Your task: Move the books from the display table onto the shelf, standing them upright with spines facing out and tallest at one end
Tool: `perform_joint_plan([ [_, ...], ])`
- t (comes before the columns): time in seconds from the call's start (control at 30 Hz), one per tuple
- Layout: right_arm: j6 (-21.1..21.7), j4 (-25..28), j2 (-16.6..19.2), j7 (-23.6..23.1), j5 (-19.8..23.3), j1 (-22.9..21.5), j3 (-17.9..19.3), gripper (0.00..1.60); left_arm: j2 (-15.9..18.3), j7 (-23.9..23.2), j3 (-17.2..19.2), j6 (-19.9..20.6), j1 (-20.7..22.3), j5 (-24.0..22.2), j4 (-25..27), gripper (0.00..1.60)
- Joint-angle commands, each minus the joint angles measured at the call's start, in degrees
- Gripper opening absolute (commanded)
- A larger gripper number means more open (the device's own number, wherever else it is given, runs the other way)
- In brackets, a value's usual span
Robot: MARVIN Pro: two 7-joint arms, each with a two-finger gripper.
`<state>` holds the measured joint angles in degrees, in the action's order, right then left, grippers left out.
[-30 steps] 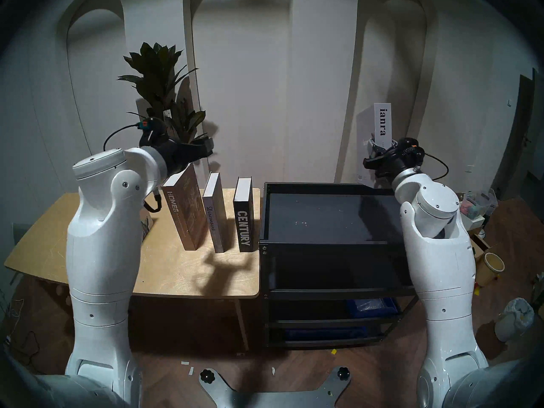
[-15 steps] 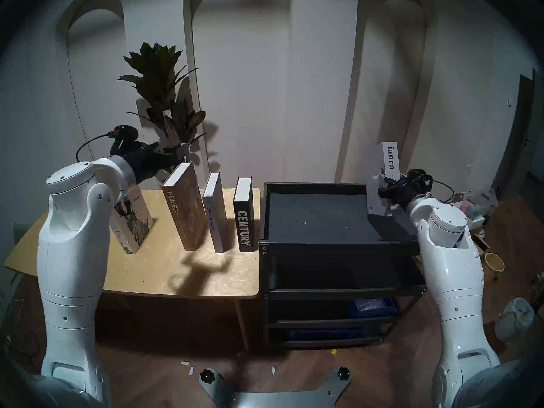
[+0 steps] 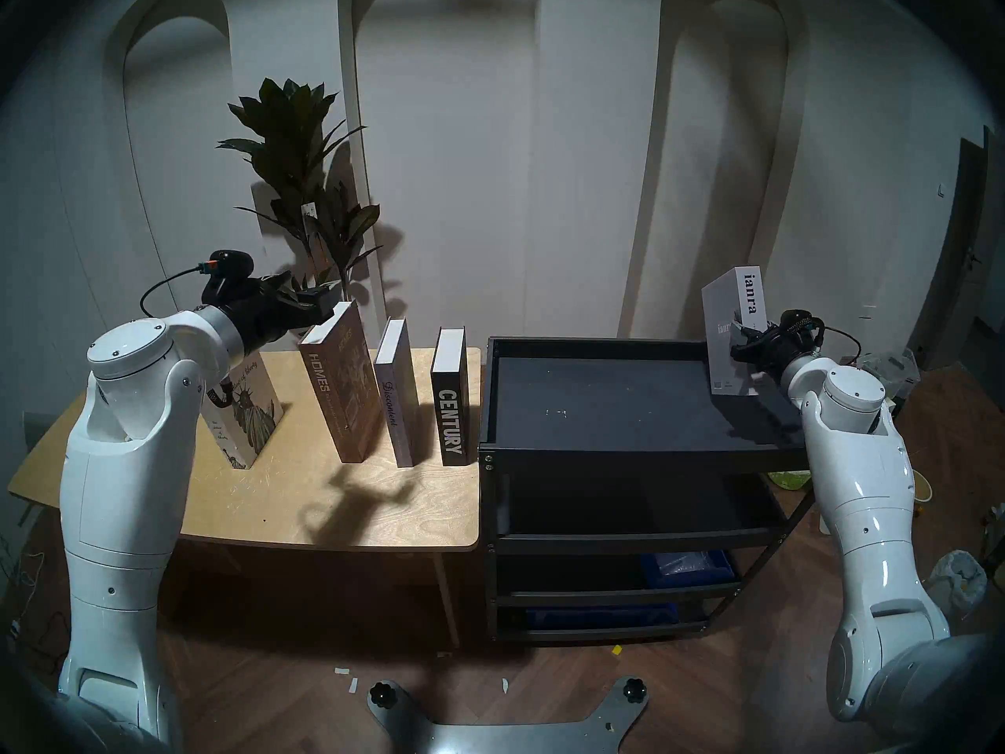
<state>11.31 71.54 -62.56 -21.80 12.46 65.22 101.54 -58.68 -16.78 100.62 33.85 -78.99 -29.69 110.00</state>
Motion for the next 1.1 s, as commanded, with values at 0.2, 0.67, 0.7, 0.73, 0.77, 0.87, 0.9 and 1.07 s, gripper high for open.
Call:
perform_joint_plan([
  [0.2, -4.73, -7.33, 3.84, -1.23, -0.58, -8.61, -1.92, 0.0, 0.74, -1.1, -0.7, -5.23, 1.78, 1.95, -1.53, 1.6],
  [0.67, -8.91, -17.06, 5.07, -3.44, -2.61, -15.58, -4.63, 0.0, 2.6, -3.53, 6.19, -7.12, -0.98, 1.75, -3.26, 1.6],
  [0.7, -9.45, -17.91, 5.1, -3.73, -2.73, -16.16, -4.82, 0.0, 2.48, -3.81, 6.51, -7.37, -1.28, 1.69, -3.29, 1.6],
  [0.73, -9.79, -18.54, 5.03, -4.0, -2.68, -16.58, -4.87, 0.0, 2.42, -3.98, 6.73, -7.56, -1.56, 1.7, -3.3, 1.6],
  [0.77, -10.15, -19.2, 4.94, -4.23, -2.7, -17.0, -4.99, 0.0, 2.31, -4.08, 6.9, -7.72, -1.75, 1.65, -3.3, 1.6],
  [0.87, -12.55, -22.49, 4.23, -5.14, -2.65, -18.35, -5.39, 0.0, 2.28, -4.62, 7.19, -8.82, -2.4, 1.86, -3.31, 1.6],
  [0.9, -13.13, -23.18, 4.08, -5.22, -2.72, -18.52, -5.5, 0.0, 2.18, -4.68, 7.25, -9.01, -2.49, 1.83, -3.32, 1.6],
  [1.07, -16.89, -26.74, 3.73, -6.88, -1.82, -18.83, -5.27, 0.0, 2.13, -5.03, 7.48, -10.49, -3.31, 2.2, -2.94, 1.6],
])
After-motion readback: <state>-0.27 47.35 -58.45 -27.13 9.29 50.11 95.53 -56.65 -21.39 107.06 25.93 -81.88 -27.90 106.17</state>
